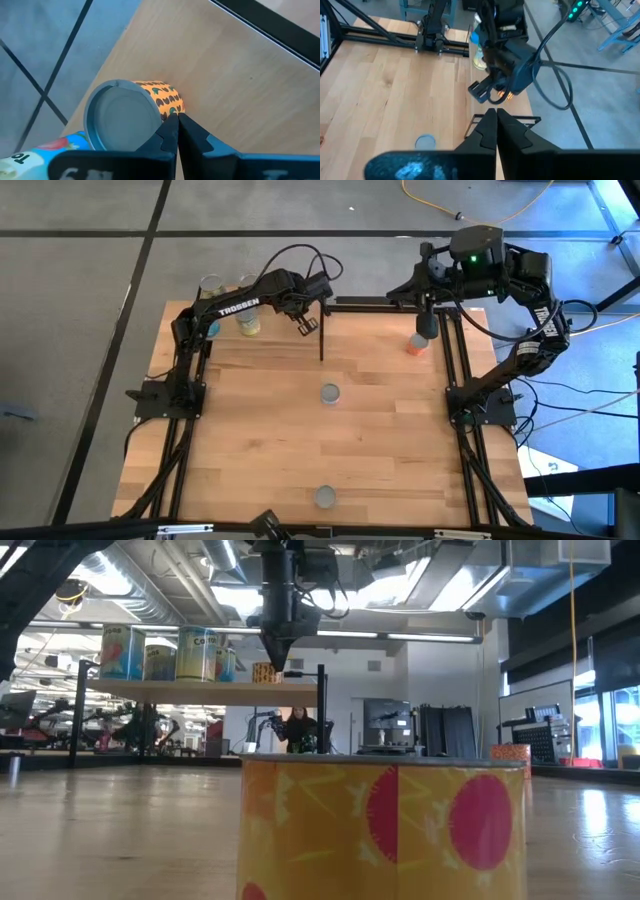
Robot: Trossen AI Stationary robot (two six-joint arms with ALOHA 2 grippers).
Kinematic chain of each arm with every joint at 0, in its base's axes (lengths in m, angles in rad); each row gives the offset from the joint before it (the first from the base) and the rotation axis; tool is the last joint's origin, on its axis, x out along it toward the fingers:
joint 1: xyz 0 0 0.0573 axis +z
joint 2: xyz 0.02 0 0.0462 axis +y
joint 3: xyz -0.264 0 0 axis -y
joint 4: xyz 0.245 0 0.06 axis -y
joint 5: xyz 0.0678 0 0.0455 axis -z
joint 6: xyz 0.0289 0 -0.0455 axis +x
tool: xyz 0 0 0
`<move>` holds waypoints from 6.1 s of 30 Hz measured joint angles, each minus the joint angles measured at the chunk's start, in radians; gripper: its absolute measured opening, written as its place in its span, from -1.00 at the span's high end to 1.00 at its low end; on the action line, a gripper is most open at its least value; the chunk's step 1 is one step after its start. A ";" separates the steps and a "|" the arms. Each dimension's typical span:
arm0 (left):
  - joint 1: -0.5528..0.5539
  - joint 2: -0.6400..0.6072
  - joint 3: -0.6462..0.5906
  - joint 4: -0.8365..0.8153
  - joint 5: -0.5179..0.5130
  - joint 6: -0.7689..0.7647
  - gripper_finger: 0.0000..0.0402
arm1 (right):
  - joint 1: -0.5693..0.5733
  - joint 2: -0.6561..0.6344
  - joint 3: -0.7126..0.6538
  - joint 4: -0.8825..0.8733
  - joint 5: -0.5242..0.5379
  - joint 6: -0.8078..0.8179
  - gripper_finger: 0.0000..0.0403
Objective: Pick and place cans onto a shelf
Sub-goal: Put the yellow canned beans on the shelf, then put the orange can on the shelf aligned with the other yellow canned beans
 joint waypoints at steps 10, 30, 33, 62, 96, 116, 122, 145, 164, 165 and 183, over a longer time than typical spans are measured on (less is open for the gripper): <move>-0.035 -0.006 0.001 -0.044 0.081 0.022 1.00 | 0.000 0.000 0.000 -0.013 0.000 0.000 0.94; 0.009 -0.006 0.001 -0.129 -0.014 0.019 1.00 | 0.000 0.000 -0.011 -0.017 0.000 0.000 0.97; 0.026 -0.006 0.001 -0.129 -0.014 0.025 1.00 | 0.000 0.002 -0.022 -0.018 0.000 0.000 0.96; 0.081 -0.006 0.001 -0.115 -0.048 0.053 1.00 | -0.002 0.001 -0.100 -0.017 0.000 -0.023 0.97; -0.292 -0.512 0.002 0.006 0.006 -0.140 1.00 | -0.284 -0.111 -0.410 -0.208 0.149 0.101 0.98; -0.304 -0.559 0.002 0.020 -0.023 -0.132 1.00 | -0.305 -0.289 -1.017 -0.152 0.002 0.218 0.80; -0.304 -0.559 0.002 0.020 -0.023 -0.134 1.00 | -0.312 -0.288 -1.135 0.029 0.091 0.301 0.67; -0.304 -0.559 0.002 0.058 -0.022 -0.142 1.00 | -0.459 -0.023 -1.298 0.283 0.156 0.479 0.60; -0.304 -0.559 0.002 0.064 -0.022 -0.142 1.00 | -0.511 0.135 -1.295 0.318 0.169 0.447 0.60; -0.304 -0.559 0.002 0.064 -0.022 -0.142 1.00 | -0.514 0.143 -1.293 0.318 0.169 0.447 0.60; -0.304 -0.559 0.002 0.064 -0.022 -0.140 1.00 | -0.527 0.169 -1.294 0.329 0.162 0.400 0.94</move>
